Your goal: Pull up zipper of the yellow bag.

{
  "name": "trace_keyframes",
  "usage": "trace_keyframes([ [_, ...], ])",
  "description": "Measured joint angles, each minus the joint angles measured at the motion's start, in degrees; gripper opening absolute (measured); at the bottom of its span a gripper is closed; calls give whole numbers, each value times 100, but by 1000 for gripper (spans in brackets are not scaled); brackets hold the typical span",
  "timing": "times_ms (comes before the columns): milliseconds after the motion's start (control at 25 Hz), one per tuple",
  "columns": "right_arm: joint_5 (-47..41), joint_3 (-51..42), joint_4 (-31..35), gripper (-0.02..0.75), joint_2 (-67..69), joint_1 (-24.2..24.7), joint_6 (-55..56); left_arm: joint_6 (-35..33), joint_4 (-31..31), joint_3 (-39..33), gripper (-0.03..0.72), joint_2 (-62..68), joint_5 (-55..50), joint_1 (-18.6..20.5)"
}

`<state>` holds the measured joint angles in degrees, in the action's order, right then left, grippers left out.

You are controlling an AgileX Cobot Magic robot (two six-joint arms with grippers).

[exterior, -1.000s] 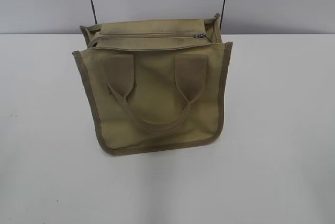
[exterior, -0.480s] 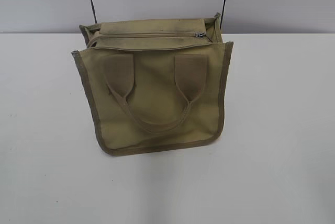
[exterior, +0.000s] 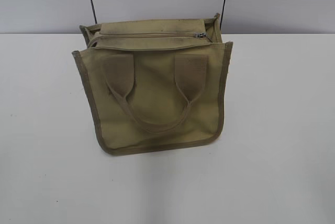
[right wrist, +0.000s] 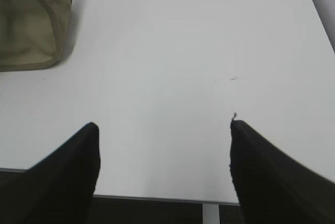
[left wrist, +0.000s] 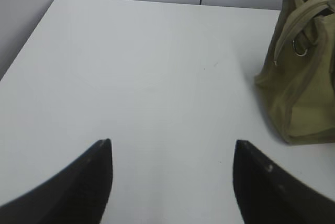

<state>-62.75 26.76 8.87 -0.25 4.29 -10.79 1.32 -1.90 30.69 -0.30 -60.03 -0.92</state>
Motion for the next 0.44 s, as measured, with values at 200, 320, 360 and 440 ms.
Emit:
trace_keyframes([
  [200,0,0,5,564,0,0,0,-325,-310,0,542,0,0,0],
  [320,0,0,5,564,0,0,0,-380,-363,0,542,0,0,0],
  [360,0,0,5,564,0,0,0,-393,-361,0,542,0,0,0],
  [440,0,0,5,564,0,0,0,-404,-364,0,542,0,0,0],
])
